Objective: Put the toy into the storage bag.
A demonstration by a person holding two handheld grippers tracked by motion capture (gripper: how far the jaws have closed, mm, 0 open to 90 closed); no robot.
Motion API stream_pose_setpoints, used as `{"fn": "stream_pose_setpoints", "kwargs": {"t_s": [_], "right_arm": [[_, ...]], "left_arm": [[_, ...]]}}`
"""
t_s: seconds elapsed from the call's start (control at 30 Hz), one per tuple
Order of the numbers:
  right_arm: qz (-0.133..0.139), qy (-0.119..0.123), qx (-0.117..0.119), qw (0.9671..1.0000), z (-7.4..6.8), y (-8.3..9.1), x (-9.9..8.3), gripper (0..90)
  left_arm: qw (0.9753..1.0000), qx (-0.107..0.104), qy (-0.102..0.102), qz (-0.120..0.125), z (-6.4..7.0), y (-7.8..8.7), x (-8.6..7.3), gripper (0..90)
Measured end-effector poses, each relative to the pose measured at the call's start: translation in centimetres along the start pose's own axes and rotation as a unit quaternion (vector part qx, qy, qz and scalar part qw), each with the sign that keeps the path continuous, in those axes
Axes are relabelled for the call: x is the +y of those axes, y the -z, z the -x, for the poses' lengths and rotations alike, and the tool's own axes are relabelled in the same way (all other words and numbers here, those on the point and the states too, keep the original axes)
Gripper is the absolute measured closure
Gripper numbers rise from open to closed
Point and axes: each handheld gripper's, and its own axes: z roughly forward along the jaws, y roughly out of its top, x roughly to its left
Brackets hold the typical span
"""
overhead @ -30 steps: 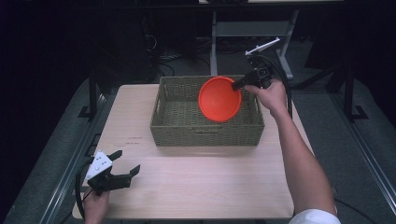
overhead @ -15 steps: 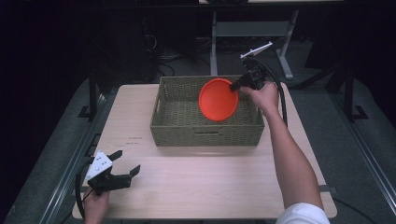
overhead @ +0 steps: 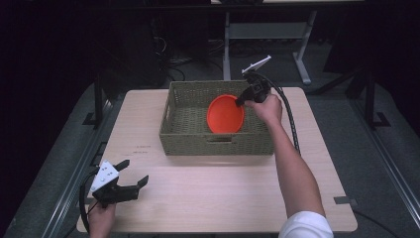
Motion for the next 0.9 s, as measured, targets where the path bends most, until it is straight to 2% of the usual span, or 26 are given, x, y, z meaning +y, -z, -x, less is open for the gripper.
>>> {"fn": "stream_pose_setpoints", "kwargs": {"t_s": [0.2, 0.43, 0.7, 0.9], "right_arm": [[-0.015, -0.015, 0.0, 0.9998, 0.9, -1.7, -0.8, 82.1], [-0.024, -0.034, -0.004, 0.9991, 2.0, -2.4, -1.5, 81.9], [-0.035, -0.026, -0.026, 0.9987, 1.6, -2.6, -1.4, 81.2], [-0.039, -0.032, -0.024, 0.9984, 1.8, -2.7, -1.4, 80.6]], "left_arm": [[1.0, 0.0, -0.001, 0.001, 0.0, 0.0, 0.0, 12.8], [1.0, 0.0, -0.001, 0.0, 0.0, -0.1, 0.0, 12.9], [1.0, 0.0, -0.003, -0.001, 0.1, 0.0, 0.0, 12.8], [1.0, 0.0, -0.001, 0.001, 0.1, 0.0, 0.0, 12.9]]}}
